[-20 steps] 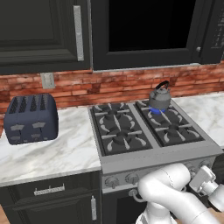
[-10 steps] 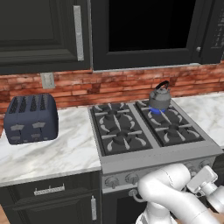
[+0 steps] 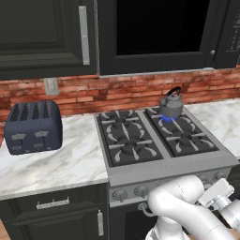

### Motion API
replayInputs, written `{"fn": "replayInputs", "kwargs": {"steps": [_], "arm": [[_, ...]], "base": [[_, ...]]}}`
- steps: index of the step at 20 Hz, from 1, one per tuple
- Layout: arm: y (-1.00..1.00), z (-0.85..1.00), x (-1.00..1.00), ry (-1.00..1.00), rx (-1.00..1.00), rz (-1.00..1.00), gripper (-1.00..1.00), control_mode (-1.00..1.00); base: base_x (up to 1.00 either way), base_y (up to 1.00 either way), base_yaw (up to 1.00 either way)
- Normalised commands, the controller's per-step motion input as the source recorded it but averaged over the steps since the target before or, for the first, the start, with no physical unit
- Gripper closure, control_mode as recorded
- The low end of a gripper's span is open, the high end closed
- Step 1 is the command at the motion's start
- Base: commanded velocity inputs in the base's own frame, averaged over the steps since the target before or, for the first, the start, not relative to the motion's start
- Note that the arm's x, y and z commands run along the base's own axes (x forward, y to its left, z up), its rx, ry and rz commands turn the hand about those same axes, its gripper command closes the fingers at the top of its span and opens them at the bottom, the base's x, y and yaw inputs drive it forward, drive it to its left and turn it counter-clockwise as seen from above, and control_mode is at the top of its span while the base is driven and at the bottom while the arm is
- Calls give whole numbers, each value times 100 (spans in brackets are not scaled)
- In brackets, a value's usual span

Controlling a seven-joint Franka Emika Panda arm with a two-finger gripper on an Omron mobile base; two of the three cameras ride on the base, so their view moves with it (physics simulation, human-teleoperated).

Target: Lower the heat of the kettle.

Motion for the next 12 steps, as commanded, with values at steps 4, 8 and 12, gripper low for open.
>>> {"fn": "replayInputs", "kwargs": {"steps": [4, 8, 12], "arm": [[0, 18, 11, 10, 25, 0, 100, -100], [0, 19, 10, 11, 25, 0, 100, -100], [0, 17, 10, 10, 24, 0, 100, -100]], "base": [[0, 0, 0], [0, 0, 0], [0, 0, 0]]}}
